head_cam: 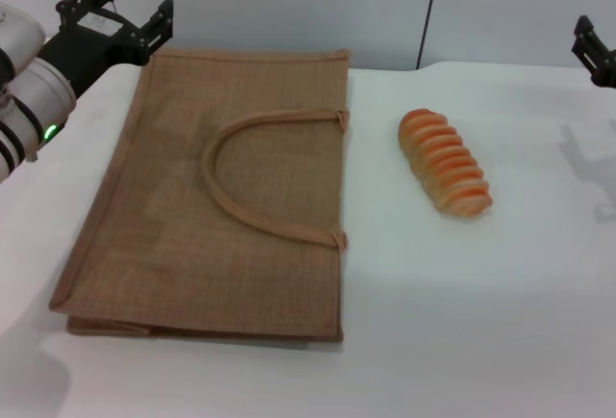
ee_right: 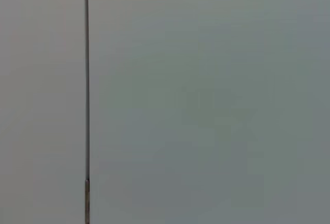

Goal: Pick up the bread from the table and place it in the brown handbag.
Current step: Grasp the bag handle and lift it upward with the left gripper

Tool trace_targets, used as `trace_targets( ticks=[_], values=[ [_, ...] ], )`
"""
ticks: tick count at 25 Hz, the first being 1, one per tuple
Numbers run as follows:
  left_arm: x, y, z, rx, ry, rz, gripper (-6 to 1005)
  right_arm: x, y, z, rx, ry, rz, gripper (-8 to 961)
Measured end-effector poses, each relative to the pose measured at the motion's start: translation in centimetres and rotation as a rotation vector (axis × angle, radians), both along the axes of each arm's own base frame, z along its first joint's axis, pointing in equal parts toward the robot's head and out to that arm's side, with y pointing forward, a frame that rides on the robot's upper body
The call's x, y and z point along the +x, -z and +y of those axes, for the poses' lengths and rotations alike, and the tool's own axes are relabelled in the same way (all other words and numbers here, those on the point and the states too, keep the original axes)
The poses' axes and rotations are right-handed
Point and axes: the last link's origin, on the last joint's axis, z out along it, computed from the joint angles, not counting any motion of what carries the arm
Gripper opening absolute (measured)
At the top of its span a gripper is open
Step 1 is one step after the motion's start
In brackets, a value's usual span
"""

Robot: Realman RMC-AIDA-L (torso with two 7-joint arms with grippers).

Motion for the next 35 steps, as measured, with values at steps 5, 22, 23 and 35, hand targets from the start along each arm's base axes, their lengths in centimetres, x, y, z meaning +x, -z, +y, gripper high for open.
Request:
trace_targets(
  ticks=[5, 22, 23, 35],
  values=[
    [0.0, 0.0, 0.0, 0.001, 0.0, 0.004, 726, -0.1, 0.0, 0.1, 0.0, -0.002, -0.001, 740],
    [0.8, 0.8, 0.7, -0.048, -0.022, -0.002, 721, -0.2, -0.3, 0.3, 0.014, 0.001, 0.01, 740],
    [1.2, 1.0, 0.9, -0.071, -0.026, 0.005, 720, -0.1, -0.3, 0.3, 0.013, 0.003, 0.009, 740],
    [1.6, 1.4, 1.0, -0.292, -0.118, -0.036, 686, 0.1, -0.2, 0.5, 0.002, 0.026, 0.006, 740]
  ],
)
